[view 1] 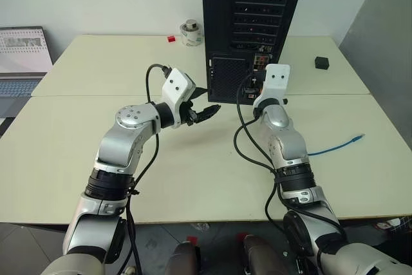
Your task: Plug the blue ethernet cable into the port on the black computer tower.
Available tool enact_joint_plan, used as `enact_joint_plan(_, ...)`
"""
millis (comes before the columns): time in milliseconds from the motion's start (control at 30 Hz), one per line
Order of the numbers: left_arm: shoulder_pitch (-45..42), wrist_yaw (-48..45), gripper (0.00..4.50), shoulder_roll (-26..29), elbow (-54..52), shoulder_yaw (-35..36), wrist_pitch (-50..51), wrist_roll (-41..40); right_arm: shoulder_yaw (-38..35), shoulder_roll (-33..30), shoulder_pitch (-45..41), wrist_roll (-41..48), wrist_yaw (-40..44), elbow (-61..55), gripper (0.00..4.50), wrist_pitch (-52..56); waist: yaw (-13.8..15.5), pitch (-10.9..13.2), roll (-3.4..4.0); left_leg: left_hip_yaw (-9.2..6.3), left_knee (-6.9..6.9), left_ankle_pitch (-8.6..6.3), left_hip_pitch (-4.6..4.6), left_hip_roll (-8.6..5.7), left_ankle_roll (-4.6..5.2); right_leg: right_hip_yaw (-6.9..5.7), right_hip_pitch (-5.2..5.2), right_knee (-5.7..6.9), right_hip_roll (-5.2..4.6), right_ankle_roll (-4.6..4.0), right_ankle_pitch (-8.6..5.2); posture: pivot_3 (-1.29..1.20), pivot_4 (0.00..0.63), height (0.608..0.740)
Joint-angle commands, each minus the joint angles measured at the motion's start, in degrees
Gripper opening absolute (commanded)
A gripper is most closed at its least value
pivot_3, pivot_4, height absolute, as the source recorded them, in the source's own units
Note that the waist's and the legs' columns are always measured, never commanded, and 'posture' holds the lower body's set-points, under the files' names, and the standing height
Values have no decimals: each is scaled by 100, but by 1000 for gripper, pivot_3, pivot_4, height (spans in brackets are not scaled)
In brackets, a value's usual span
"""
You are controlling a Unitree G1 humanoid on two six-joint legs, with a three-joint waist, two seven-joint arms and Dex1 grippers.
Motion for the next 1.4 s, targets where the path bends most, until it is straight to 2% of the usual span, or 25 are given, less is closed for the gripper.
enact_joint_plan(33,-103,42,3403,-34,-131,81,-19,-48,63,141,-336,-124,-186,111,0,-229,-10,0,0,0,0,0,0,0,0,0,0,0,0,0,0,0,150,740)
enact_joint_plan(667,-134,172,3403,-113,-239,173,233,-241,50,222,-894,-194,-264,1115,0,-825,-161,0,0,1,0,0,7,4,0,4,0,12,3,-1,1,0,150,740)
enact_joint_plan(867,-109,176,3403,-92,-200,161,178,-215,62,249,-802,-37,27,1145,0,-889,-177,0,0,3,2,0,11,3,0,7,0,21,3,-1,1,0,150,740)
enact_joint_plan(933,-103,174,3403,-83,-179,165,161,-206,41,251,-725,-1,70,1078,697,-884,-186,0,0,4,1,0,13,3,0,7,0,24,4,0,0,0,150,740)
enact_joint_plan(1200,-82,176,3403,-56,-117,159,74,-150,77,137,-370,-32,304,622,2486,-654,-160,0,0,6,-3,0,-13,0,-1,8,-22,11,-5,-1,0,0,150,740)
enact_joint_plan(1333,-91,191,3403,-5,-20,193,23,-94,170,-9,30,-12,570,-177,3406,-278,-148,0,0,5,-3,0,-13,-3,-1,6,-22,8,-28,-1,0,0,150,740)
enact_joint_plan(1400,-95,206,3403,10,13,214,24,-80,212,-90,216,30,725,-608,3725,-28,-147,0,0,4,-4,0,-13,-3,-1,5,-22,8,-28,-1,0,0,150,740)
